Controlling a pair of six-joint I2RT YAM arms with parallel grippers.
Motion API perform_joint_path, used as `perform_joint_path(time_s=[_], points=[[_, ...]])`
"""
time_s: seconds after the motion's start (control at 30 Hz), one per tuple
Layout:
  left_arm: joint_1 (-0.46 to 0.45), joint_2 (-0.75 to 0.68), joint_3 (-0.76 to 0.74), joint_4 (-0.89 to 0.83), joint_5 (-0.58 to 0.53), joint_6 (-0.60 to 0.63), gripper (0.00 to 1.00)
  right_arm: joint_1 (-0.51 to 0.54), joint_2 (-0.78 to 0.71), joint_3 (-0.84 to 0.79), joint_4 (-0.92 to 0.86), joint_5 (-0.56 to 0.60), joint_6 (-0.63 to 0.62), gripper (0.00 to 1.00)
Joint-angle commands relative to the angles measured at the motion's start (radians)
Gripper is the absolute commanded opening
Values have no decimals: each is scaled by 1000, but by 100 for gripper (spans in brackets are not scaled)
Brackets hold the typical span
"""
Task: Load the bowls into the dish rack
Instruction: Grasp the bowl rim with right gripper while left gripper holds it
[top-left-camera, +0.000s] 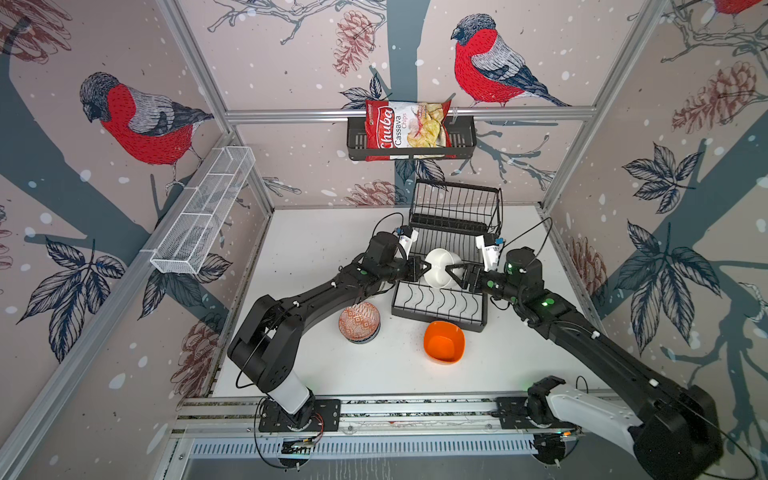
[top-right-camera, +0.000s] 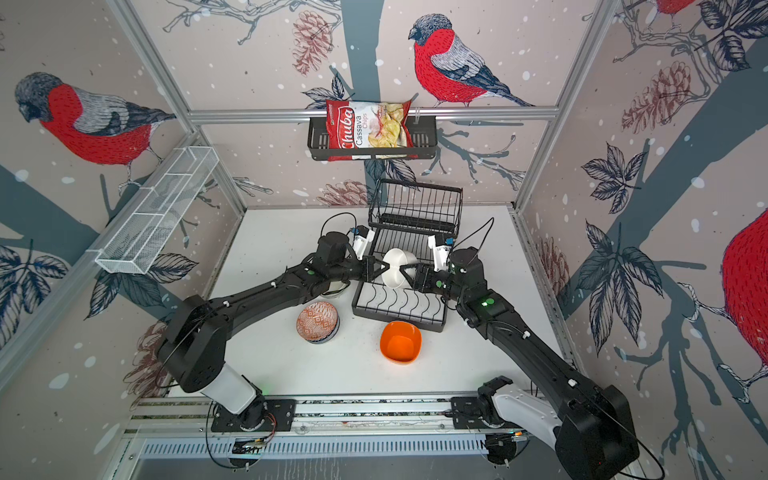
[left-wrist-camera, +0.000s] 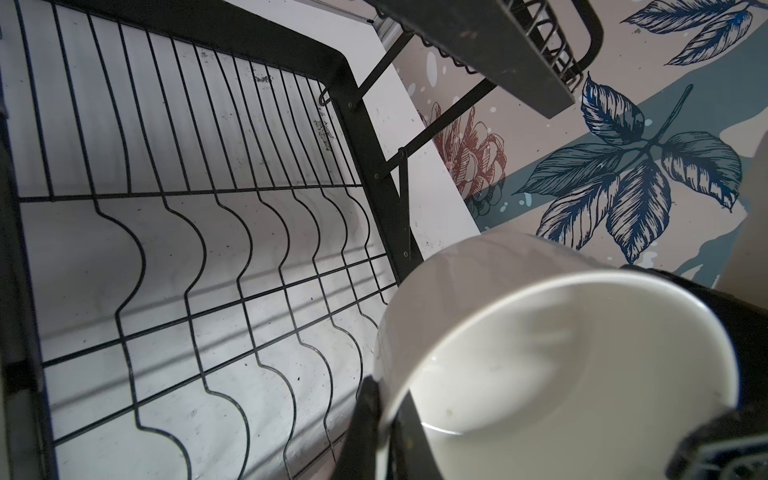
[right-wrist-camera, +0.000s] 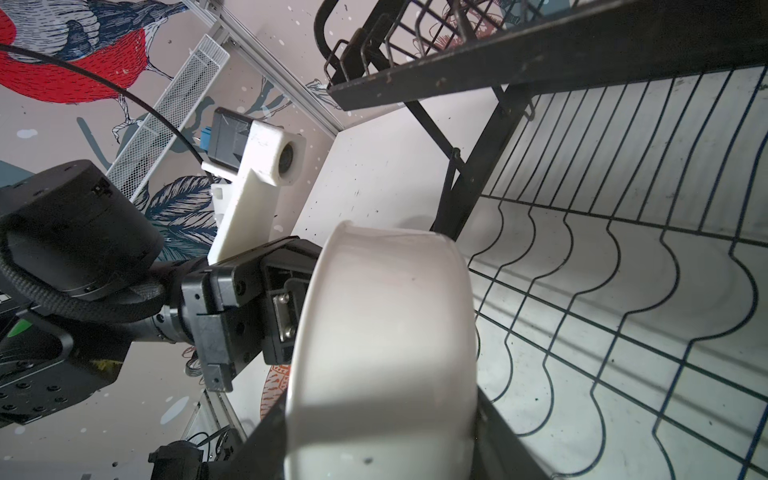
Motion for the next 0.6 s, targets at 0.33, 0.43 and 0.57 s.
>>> perform_joint_path(time_s=[0.33,0.43,0.57], points=[[1,9,14,47,17,9,15,27,15,12,-1,95,-53,48],[2,13,17,41,15,12,20,32,28,12,-10,122,-66,47],[1,12,21,26,10,17,32,35,44,5,-14,155,-82,47]])
